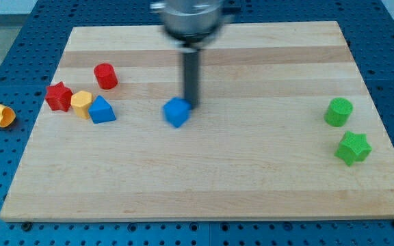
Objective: Push the cube into the triangle
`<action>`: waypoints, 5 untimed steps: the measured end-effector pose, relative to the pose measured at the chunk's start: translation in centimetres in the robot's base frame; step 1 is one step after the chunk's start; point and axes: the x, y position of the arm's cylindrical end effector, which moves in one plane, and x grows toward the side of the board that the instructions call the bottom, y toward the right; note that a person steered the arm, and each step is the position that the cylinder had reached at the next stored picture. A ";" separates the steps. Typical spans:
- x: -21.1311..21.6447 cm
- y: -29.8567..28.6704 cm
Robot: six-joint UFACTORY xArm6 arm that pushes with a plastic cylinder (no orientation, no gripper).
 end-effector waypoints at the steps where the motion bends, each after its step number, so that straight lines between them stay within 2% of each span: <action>1: 0.3 8.3; 2: 4.3 6.7; 3: 5.7 0.0; 4: 3.1 -4.4; 5: 0.9 -6.4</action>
